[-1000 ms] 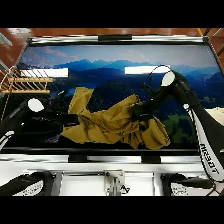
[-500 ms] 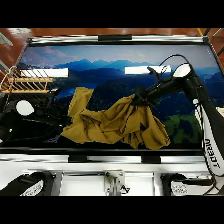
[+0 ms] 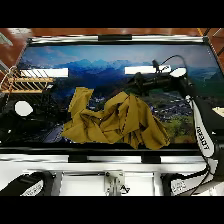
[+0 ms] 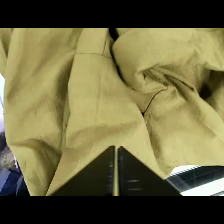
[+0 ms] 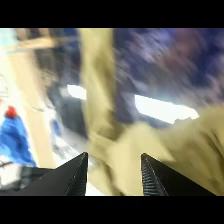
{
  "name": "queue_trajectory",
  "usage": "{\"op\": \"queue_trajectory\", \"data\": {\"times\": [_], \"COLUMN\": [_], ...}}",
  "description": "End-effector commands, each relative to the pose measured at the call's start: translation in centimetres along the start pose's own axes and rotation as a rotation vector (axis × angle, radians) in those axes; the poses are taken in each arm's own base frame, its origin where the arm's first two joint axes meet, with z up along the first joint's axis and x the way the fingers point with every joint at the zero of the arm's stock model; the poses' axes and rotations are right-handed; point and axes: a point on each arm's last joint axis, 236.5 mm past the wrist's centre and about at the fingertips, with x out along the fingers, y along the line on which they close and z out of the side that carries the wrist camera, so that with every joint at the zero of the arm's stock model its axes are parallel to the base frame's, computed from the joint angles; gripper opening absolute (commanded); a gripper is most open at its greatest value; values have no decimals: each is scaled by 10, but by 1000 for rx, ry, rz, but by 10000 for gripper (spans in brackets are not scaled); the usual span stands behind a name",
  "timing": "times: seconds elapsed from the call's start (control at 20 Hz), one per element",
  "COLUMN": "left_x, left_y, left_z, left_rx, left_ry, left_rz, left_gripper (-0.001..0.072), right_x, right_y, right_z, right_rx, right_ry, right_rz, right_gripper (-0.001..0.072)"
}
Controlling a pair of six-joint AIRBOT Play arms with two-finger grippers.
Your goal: Fold the shirts.
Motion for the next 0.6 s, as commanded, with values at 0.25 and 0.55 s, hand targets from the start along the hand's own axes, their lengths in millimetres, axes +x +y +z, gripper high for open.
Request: {"op": "queue_trajectory", "data": {"times": [0.25,0.55], "left_x": [11,76], "left_y": [-28,-27], "left_z": [0,31], "left_rx": [-62,-205], "left_ry": [16,-51], "left_rz": [-101,-99], "left_gripper": [541,542], "right_x": [-137,-103], "right_y": [-63,-66], "right_z": [-21,-39], "right_rx": [-274,-316], "right_ry": [134,205], "right_rz": [-640,-652], "right_gripper": [675,675]}}
